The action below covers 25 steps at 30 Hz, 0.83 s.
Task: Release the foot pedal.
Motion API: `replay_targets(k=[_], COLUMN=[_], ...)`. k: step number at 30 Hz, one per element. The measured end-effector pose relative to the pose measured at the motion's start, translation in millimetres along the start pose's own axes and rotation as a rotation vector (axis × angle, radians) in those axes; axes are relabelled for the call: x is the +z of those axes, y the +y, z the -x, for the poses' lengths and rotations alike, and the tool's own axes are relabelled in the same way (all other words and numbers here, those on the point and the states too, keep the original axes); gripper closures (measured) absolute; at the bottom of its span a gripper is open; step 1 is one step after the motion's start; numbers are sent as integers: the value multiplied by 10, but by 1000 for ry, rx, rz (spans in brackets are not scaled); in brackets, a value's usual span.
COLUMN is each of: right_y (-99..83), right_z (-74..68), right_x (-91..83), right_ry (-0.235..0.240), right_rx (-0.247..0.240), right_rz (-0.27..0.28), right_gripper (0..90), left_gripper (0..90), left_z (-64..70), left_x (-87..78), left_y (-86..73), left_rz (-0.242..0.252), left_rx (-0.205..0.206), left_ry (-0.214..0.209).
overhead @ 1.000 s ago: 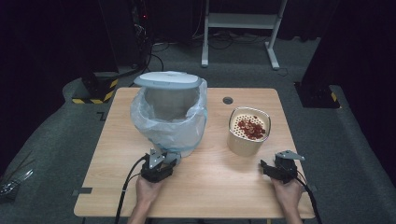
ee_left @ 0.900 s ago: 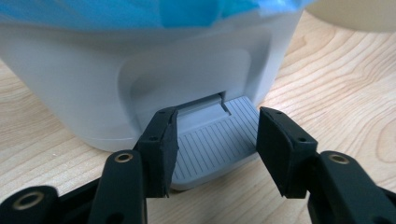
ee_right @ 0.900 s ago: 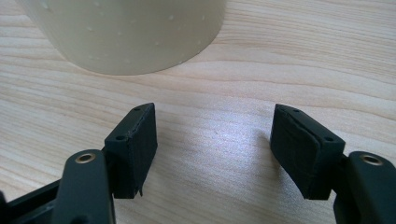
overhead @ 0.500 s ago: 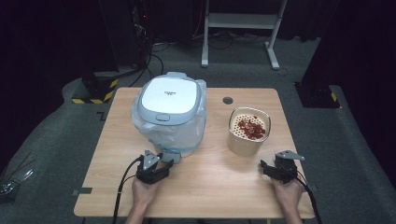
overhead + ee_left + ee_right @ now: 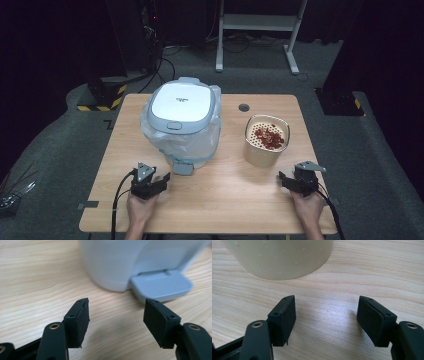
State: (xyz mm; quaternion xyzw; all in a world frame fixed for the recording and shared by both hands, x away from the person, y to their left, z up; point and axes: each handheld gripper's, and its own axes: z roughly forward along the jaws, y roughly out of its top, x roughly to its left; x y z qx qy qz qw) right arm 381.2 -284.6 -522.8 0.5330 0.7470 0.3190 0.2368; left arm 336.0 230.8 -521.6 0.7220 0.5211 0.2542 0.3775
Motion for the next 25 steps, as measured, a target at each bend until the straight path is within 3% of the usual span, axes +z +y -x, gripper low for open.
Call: replay_targets(k=[11,14,25], right_y=[0,0,-1], right_z=[0,-1,-1], right_x=[0,0,0], right_ry=[0,0,2], right_rx=[0,0,-2], right_rz=[0,0,0], right_gripper=[317,317,313], left_gripper=[354,336,315], left_z=[-118,-131,-127], left_x=[56,73,80], left_y=[-34,-25,-20], left_rz=[-82,-90,-91], left_rx=[-13,-29,-28], left_ry=[86,83,87])
